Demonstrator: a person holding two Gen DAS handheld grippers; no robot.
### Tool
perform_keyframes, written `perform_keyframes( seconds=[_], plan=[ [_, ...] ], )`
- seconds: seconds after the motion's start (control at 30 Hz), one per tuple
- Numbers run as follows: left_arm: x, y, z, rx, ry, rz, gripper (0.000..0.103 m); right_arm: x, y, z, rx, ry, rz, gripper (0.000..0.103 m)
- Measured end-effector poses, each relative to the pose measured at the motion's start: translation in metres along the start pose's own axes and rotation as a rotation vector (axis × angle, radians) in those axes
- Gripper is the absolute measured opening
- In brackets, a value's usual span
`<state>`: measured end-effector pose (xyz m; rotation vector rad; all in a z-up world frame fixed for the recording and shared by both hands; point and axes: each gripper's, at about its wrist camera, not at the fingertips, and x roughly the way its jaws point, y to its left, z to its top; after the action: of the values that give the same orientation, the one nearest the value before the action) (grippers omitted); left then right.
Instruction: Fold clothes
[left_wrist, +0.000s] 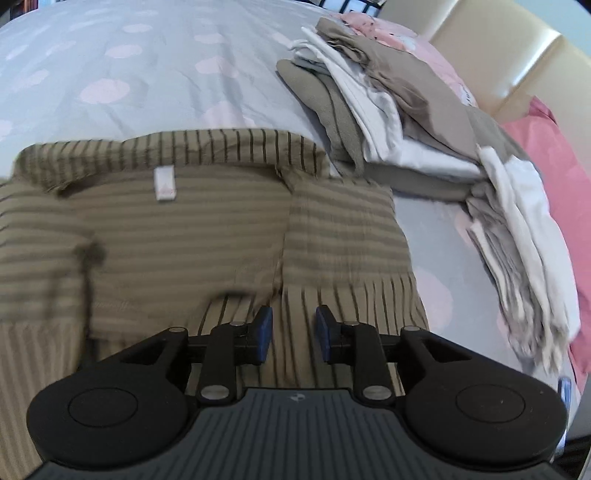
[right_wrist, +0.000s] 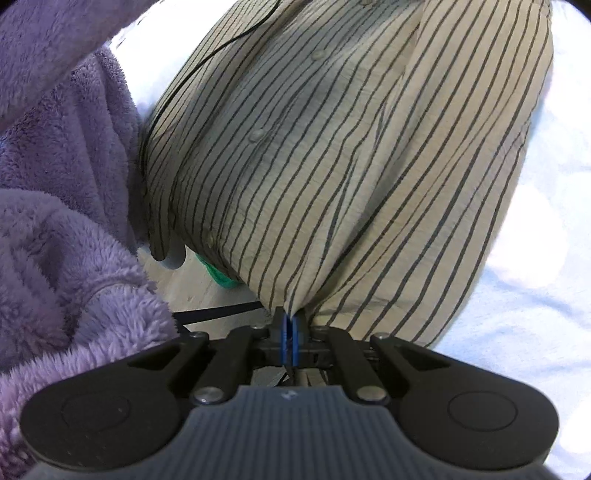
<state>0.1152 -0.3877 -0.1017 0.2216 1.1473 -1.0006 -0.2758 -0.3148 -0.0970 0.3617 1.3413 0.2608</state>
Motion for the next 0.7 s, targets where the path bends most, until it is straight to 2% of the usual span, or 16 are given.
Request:
perform_keyframes(
  seconds=[0.2,0.37,0.4,0.5,0.6,0.7],
  plan=[
    [-0.048,-0.002,-0.067,0.028,0.063,-0.074,0.023,-0.008,0.007,-0.003,0.04,-0.04,-0.018,0.003],
    [-0.086,0.0,-0.12,-0.012,0.082,-0.141,0.024,-0.021,0.025,0.004,0.041,-0.104,0.034,0.003],
    [-0.092,0.0,-0.13,-0.025,0.085,-0.155,0.026,-0.022,0.03,0.005,0.023,-0.11,0.022,0.004],
    [-0.105,-0.002,-0.162,-0.057,0.097,-0.196,0.037,-0.018,0.039,0.004,-0.012,-0.087,-0.013,0.013],
    [-0.109,-0.008,-0.191,-0.058,0.116,-0.21,0.04,-0.011,0.042,0.0,-0.005,-0.062,-0.01,0.03],
    [-0.112,-0.016,-0.216,-0.043,0.144,-0.217,0.04,-0.014,0.044,-0.009,-0.012,-0.069,-0.039,0.031]
  ],
)
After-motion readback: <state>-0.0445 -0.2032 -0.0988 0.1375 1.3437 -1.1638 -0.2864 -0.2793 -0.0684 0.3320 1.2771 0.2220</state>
